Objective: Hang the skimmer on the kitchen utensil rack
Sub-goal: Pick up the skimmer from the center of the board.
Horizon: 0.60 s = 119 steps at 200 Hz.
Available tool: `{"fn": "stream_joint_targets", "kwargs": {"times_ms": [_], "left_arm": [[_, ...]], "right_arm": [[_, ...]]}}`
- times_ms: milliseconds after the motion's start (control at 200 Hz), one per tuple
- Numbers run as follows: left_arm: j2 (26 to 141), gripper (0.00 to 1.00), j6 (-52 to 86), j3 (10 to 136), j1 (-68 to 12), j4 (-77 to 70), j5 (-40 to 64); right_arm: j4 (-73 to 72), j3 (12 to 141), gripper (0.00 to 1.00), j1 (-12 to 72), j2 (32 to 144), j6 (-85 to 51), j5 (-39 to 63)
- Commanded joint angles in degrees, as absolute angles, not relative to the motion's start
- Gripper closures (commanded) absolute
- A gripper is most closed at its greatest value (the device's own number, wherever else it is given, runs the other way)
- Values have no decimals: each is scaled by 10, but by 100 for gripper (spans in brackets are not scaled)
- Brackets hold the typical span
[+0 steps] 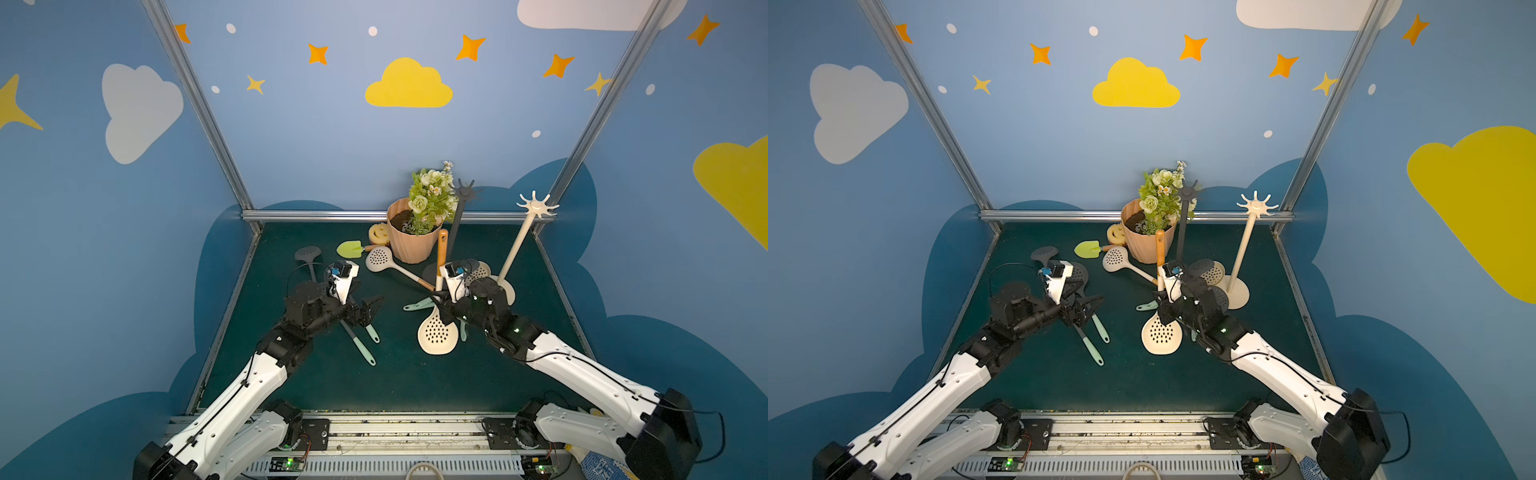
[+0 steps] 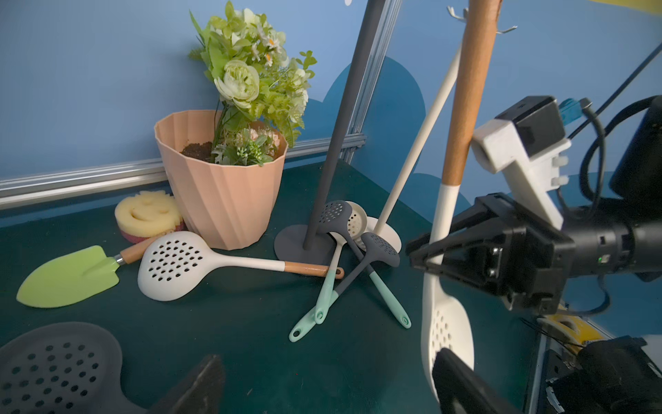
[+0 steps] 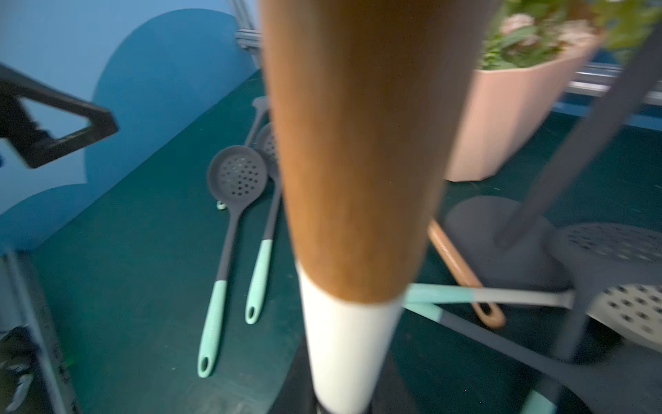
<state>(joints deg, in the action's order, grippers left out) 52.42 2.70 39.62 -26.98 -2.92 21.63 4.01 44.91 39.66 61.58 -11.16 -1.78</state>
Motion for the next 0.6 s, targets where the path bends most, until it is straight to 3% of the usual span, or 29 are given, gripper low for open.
{"fn": "stream_joint_targets", "kwargs": {"times_ms": [0, 55, 300, 591], "left_arm": [[533, 5, 6, 420, -282, 2, 172], [538, 0, 5, 424, -287, 7, 164], [545, 0, 7, 429, -298, 15, 154], [595, 2, 99, 490, -314, -35, 235]], "right_arm": [[104, 447, 100, 364, 583, -120, -49], [119, 445, 100, 347, 571, -121, -66], [133, 441, 100, 305, 542, -122, -109], [74, 396, 100, 323, 496, -102, 38]]}}
